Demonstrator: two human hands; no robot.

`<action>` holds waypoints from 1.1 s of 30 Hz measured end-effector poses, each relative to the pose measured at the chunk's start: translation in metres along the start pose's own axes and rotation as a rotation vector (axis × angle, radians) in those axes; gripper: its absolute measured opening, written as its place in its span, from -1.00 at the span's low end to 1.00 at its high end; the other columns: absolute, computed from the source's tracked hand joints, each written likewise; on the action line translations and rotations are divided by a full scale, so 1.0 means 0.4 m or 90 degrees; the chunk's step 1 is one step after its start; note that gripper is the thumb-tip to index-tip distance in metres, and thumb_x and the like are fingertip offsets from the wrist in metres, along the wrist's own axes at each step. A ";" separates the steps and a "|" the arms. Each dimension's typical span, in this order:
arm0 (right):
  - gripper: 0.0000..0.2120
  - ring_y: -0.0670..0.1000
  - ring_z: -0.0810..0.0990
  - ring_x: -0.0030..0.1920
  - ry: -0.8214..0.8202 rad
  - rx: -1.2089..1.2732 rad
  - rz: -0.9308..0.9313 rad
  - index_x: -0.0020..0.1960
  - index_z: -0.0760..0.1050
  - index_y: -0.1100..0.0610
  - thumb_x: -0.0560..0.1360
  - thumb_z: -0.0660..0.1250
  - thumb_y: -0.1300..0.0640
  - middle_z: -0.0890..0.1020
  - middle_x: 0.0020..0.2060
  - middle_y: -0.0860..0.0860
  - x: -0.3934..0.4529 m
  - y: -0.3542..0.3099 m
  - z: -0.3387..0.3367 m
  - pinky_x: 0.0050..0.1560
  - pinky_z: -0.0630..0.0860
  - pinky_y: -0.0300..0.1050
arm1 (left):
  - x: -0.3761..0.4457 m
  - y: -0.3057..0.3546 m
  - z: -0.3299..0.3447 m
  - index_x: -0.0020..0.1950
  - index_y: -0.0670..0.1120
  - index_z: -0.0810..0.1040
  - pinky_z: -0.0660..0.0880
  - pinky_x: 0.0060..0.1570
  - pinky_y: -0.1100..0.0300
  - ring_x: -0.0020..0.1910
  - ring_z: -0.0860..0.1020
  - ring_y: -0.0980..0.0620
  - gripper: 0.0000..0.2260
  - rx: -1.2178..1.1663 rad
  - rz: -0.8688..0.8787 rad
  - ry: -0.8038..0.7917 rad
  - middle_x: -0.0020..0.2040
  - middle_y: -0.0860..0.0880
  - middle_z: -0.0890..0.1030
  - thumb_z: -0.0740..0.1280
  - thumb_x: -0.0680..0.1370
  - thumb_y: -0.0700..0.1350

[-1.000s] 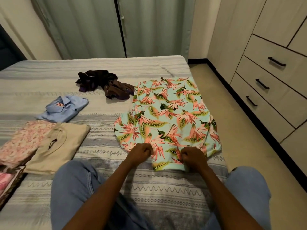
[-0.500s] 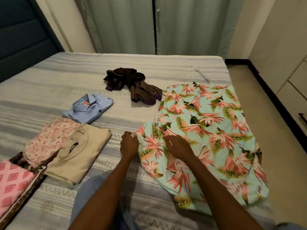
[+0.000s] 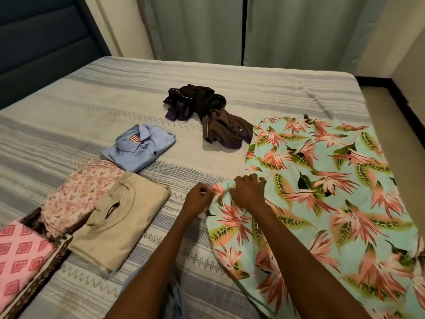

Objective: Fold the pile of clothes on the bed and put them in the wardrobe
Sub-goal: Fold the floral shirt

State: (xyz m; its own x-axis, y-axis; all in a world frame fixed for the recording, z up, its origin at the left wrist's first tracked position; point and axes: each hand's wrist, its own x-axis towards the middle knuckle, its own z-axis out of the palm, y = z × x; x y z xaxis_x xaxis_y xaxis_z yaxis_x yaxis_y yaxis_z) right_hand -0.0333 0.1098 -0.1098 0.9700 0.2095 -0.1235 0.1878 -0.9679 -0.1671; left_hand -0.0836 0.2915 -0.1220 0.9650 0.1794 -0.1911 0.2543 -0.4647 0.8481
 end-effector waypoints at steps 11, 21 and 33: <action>-0.68 0.12 0.44 0.29 0.028 0.210 -0.120 0.22 0.52 -0.10 0.54 0.29 0.20 0.58 0.22 -0.02 0.017 -0.075 -0.026 0.23 0.32 0.03 | -0.062 -0.011 -0.133 0.03 0.08 0.53 0.44 0.08 -0.01 0.03 0.55 -0.08 -0.87 0.203 -0.042 0.169 -0.03 0.01 0.62 0.33 0.50 0.03; -0.71 0.17 0.49 0.21 0.117 0.070 -0.167 0.19 0.62 -0.01 0.48 0.35 0.13 0.60 0.16 0.04 -0.040 -0.085 0.058 0.12 0.38 0.08 | -0.116 -0.056 -0.157 -0.06 -0.14 0.65 0.43 -0.13 0.19 -0.03 0.64 -0.11 -0.61 0.200 -0.153 0.009 -0.07 -0.16 0.68 0.29 0.60 0.18; -0.62 0.24 0.37 0.45 0.110 0.019 -0.184 0.36 0.51 0.05 0.59 0.16 0.05 0.50 0.38 0.07 -0.083 -0.085 0.115 0.36 0.30 0.31 | -0.123 -0.050 -0.156 0.10 -0.08 0.45 0.55 0.01 0.04 -0.03 0.61 -0.05 -0.67 -0.134 -0.166 0.117 0.06 -0.14 0.64 0.46 0.40 -0.09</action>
State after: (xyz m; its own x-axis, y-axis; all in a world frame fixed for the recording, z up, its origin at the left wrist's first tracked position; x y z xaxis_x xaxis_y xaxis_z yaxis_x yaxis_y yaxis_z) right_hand -0.0792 0.1423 -0.1450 0.8896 0.4456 0.1003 0.4567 -0.8668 -0.2000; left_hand -0.1400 0.3462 -0.0988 0.8369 0.4297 -0.3389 0.4533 -0.1973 0.8693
